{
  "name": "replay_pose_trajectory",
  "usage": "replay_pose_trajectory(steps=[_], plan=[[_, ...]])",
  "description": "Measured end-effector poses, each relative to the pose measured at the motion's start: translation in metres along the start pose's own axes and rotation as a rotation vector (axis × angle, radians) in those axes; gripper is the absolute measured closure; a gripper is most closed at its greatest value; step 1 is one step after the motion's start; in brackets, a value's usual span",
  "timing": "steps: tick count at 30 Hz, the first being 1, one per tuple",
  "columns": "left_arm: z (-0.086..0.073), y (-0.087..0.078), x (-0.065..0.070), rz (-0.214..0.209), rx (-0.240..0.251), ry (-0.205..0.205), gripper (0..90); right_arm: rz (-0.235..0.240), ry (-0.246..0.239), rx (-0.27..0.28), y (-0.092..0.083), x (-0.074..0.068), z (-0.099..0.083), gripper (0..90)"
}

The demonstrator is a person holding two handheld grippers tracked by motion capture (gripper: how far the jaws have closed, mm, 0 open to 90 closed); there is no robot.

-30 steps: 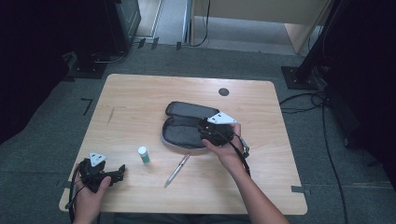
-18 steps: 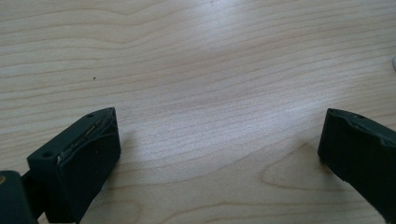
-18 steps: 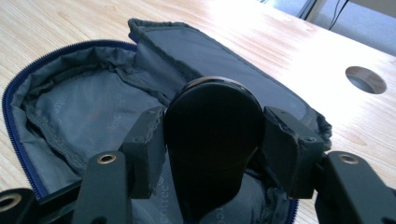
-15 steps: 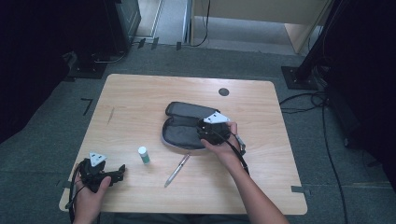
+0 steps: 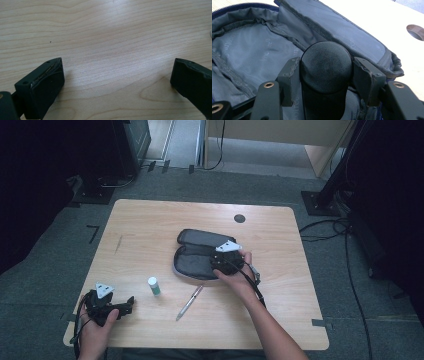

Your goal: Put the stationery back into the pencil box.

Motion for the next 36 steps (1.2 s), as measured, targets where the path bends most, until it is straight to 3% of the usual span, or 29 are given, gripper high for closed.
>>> replay_pose_trajectory(steps=[11,12,19,28,31,36], plan=[[0.000,0.000,0.000,0.000,0.001,-0.001,0.0,0.037,0.021,-0.024,0.002,-0.002,-0.005,40.6],[0.000,0.000,0.000,0.000,0.001,-0.001,0.0,0.043,0.027,-0.020,0.002,-0.002,-0.004,35.8],[0.000,0.000,0.000,0.000,0.000,0.000,0.0,0.051,0.060,-0.015,-0.005,-0.003,-0.001,27.9],[0.000,0.000,0.000,0.000,0.000,0.000,0.0,-0.001,0.057,-0.017,-0.026,-0.015,0.002,10.5],[0.000,0.000,0.000,0.000,0.000,0.000,0.0,0.028,0.067,-0.034,-0.033,-0.022,0.001,0.1],[0.000,0.000,0.000,0.000,0.000,0.000,0.0,0.066,0.076,-0.030,-0.044,-0.034,0.001,0.0]])
Point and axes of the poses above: each handheld gripper's, and its own axes: y roughly forward along the jaws, z roughly out of its top, x roughly to its right, the point moved 9 cm from there along y, roughly forward along the jaws, and after that the axes turned 13 degrees about x, right-handed, at the moved point
